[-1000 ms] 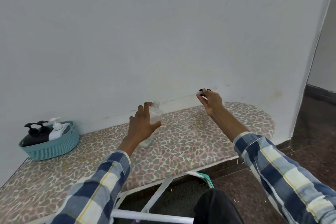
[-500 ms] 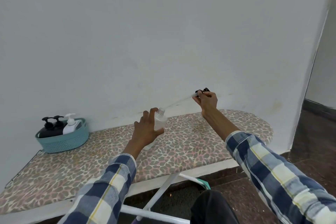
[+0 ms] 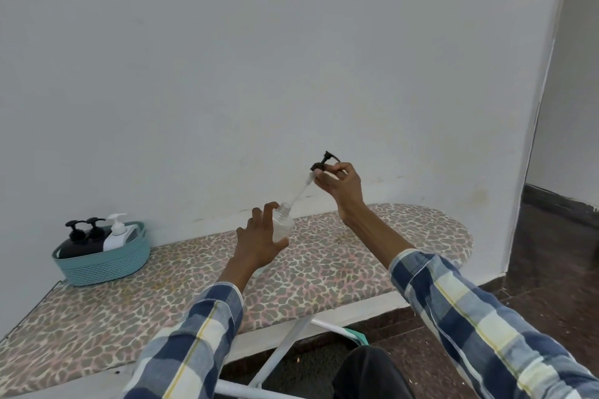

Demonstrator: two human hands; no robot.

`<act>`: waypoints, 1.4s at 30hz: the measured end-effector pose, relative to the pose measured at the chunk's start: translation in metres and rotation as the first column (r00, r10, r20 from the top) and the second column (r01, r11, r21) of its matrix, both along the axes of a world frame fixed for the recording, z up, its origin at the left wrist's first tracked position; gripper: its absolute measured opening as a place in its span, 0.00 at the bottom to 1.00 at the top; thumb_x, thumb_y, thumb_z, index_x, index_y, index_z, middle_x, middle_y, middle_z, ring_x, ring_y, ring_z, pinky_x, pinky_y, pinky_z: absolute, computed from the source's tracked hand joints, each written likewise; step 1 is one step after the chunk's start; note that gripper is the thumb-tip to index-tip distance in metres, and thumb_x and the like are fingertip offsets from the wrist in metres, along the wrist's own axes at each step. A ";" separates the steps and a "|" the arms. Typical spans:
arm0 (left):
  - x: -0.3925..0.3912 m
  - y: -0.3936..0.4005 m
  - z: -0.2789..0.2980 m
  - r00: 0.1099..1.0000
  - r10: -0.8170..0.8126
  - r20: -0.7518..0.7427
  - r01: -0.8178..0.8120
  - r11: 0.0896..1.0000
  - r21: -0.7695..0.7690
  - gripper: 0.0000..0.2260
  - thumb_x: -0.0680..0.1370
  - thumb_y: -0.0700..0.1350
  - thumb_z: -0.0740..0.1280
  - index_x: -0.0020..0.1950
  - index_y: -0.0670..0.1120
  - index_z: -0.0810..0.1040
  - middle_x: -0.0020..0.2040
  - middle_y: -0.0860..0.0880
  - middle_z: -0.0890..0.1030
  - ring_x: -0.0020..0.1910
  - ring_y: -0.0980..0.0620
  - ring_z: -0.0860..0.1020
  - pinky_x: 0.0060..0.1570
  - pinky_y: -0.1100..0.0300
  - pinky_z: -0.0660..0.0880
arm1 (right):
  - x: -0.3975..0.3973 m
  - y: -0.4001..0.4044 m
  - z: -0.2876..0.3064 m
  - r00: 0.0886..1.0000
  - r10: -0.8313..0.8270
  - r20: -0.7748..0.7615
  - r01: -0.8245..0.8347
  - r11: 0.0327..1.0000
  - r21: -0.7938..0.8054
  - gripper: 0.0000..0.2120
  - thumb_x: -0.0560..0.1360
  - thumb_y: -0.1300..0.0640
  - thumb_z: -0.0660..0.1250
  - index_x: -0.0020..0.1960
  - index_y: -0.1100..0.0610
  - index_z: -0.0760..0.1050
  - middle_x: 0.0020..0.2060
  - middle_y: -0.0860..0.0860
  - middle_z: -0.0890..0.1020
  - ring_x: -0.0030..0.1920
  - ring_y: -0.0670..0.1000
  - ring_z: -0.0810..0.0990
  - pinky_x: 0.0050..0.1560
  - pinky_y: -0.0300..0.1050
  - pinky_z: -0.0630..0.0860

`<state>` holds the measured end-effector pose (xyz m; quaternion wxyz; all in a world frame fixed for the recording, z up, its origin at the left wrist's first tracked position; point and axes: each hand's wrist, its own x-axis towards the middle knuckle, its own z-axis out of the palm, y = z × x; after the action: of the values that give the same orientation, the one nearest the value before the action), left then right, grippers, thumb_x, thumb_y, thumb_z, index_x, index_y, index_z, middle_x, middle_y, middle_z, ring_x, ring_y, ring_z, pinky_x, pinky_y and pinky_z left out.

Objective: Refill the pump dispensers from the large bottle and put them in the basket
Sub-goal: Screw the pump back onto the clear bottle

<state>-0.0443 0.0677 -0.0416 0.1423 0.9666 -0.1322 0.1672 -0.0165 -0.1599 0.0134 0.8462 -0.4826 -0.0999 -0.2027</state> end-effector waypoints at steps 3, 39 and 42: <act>-0.002 -0.007 -0.001 1.000 0.002 -0.015 -0.002 1.000 -0.003 0.37 0.78 0.57 0.74 0.80 0.54 0.57 0.68 0.45 0.68 0.66 0.40 0.76 0.63 0.40 0.73 | -0.006 0.017 -0.007 1.000 0.029 -0.001 -0.029 0.980 -0.198 0.21 0.71 0.67 0.81 0.56 0.61 0.72 0.57 0.58 0.87 0.58 0.59 0.87 0.61 0.60 0.84; 0.011 0.066 0.026 0.973 0.144 -0.181 -0.209 0.883 -0.420 0.37 0.70 0.56 0.82 0.62 0.50 0.58 0.58 0.49 0.78 0.54 0.44 0.81 0.50 0.49 0.78 | 0.015 0.141 0.001 0.986 0.149 0.077 -0.010 0.513 -0.859 0.11 0.75 0.59 0.77 0.57 0.56 0.85 0.51 0.46 0.88 0.49 0.43 0.87 0.59 0.43 0.79; 0.010 0.066 0.028 0.967 0.171 -0.190 -0.236 0.885 -0.402 0.38 0.69 0.59 0.82 0.62 0.49 0.58 0.55 0.48 0.79 0.53 0.44 0.81 0.50 0.49 0.79 | 0.016 0.147 -0.001 0.994 0.095 0.055 -0.002 0.519 -0.855 0.13 0.72 0.54 0.82 0.54 0.54 0.84 0.45 0.44 0.87 0.47 0.42 0.85 0.56 0.47 0.80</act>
<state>-0.0345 0.1340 -0.0132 0.3386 0.9312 0.0204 0.1331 -0.0009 -0.0127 0.0125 0.5007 -0.8220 -0.2397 -0.1268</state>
